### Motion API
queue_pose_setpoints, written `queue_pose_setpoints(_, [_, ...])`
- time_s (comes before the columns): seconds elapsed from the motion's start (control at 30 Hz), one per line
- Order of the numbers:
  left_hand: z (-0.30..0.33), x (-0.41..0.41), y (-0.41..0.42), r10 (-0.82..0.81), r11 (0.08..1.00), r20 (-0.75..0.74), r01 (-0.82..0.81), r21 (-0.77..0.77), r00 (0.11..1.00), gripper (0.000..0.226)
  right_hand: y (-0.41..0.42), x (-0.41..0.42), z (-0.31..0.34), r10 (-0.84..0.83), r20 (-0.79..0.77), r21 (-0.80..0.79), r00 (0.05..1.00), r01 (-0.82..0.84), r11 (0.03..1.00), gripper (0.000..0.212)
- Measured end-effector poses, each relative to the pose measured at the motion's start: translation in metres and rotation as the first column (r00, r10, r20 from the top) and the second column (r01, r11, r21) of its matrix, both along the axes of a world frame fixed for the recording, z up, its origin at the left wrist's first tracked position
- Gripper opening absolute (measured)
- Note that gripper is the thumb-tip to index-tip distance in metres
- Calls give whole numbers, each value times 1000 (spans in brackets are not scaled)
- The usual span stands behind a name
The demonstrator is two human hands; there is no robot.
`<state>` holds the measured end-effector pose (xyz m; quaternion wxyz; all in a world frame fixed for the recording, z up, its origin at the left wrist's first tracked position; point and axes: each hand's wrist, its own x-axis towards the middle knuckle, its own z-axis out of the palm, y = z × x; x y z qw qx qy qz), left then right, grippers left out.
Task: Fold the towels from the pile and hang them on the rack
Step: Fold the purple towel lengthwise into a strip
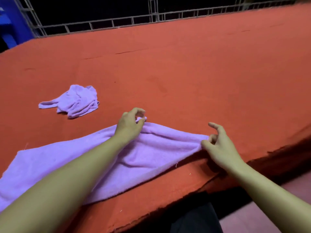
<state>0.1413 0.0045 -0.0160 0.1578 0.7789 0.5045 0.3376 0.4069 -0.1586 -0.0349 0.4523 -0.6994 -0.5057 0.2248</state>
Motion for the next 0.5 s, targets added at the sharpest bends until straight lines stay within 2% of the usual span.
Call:
queue_pose_setpoints(0.07, [-6,9,12,-5,998,-148,15,62,989,30,-9,9,-5,8,139,-8,990,-6,1000,62])
queue_pose_setpoints(0.1, [-8,13,18,-9,999,-223,20,47,975,35,-9,12,-8,9,200,-10,980,-7,1000,62])
queue_pose_setpoints(0.2, [-14,20,30,-49,986,-372,-14,-166,927,51,2,17,-13,44,328,5,944,-48,999,61])
queue_pose_setpoints(0.27, [-17,21,38,-54,972,-433,-51,-229,900,56,12,15,-14,85,358,0,930,-91,996,59])
queue_pose_setpoints(0.4, [-5,16,49,20,966,-495,-144,-214,869,52,25,9,-15,159,479,-149,863,-99,984,59])
queue_pose_setpoints(0.5, [6,8,48,-63,961,-473,-74,-265,879,48,29,10,-16,205,458,-203,865,-123,971,52])
